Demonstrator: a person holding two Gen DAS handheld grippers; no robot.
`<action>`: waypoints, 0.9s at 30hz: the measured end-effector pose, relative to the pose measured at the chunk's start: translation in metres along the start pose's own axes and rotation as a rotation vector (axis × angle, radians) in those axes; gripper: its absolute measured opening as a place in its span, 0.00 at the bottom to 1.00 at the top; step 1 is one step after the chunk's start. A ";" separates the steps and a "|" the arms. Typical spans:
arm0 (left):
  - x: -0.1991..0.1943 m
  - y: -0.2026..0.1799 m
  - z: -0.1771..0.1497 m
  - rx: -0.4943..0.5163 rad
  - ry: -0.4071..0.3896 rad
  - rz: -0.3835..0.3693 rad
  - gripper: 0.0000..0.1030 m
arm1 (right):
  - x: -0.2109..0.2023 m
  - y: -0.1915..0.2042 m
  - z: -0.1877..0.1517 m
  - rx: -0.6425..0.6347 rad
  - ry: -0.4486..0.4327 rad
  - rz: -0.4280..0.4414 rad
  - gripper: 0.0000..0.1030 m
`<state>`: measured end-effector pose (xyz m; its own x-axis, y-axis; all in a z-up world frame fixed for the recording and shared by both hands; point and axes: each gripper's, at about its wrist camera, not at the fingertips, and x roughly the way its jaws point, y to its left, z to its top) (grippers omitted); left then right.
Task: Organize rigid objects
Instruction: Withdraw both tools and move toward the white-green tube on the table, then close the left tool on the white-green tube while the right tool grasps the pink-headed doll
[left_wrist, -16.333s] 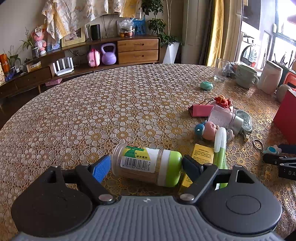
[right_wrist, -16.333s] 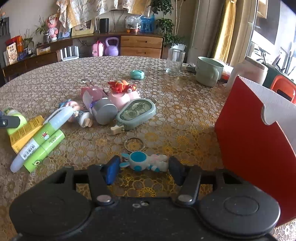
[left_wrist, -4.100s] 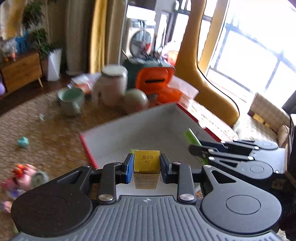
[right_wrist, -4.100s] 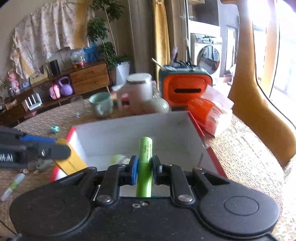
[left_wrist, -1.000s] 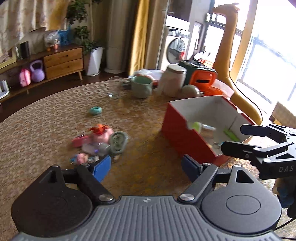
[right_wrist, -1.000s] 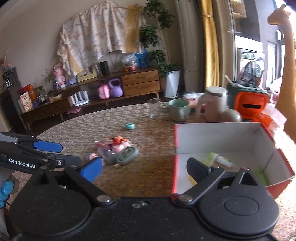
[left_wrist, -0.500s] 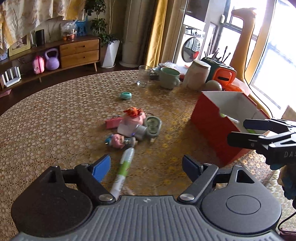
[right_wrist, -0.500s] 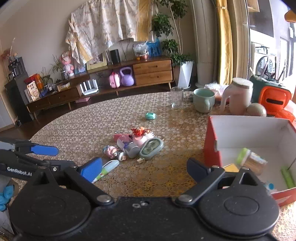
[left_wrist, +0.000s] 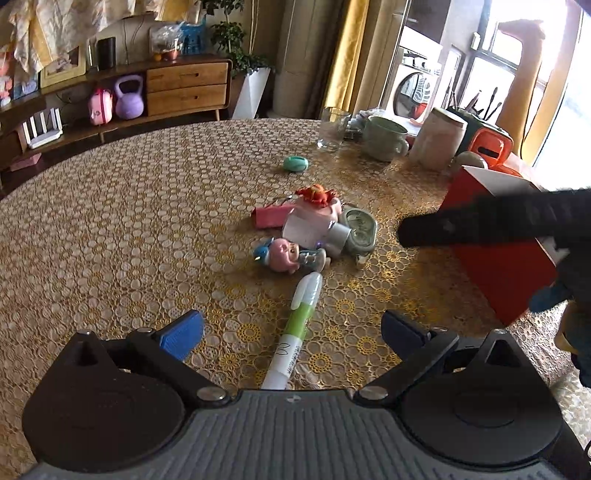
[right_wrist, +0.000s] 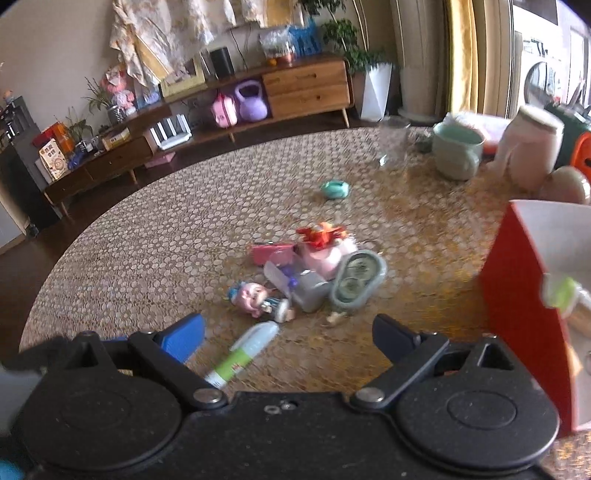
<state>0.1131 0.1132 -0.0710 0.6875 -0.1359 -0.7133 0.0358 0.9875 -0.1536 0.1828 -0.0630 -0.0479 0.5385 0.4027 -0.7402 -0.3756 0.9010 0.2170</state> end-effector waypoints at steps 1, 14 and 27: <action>0.003 0.002 -0.002 -0.005 0.007 0.002 1.00 | 0.007 0.004 0.003 0.010 0.014 -0.010 0.95; 0.032 -0.002 -0.016 0.030 -0.017 0.029 1.00 | 0.079 0.017 0.026 0.218 0.189 -0.026 0.92; 0.053 -0.002 -0.020 0.035 -0.003 0.032 0.99 | 0.116 0.029 0.035 0.301 0.284 -0.053 0.85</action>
<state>0.1351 0.1023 -0.1217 0.6910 -0.1044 -0.7152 0.0390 0.9935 -0.1073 0.2604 0.0153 -0.1052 0.3059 0.3320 -0.8923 -0.0933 0.9432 0.3190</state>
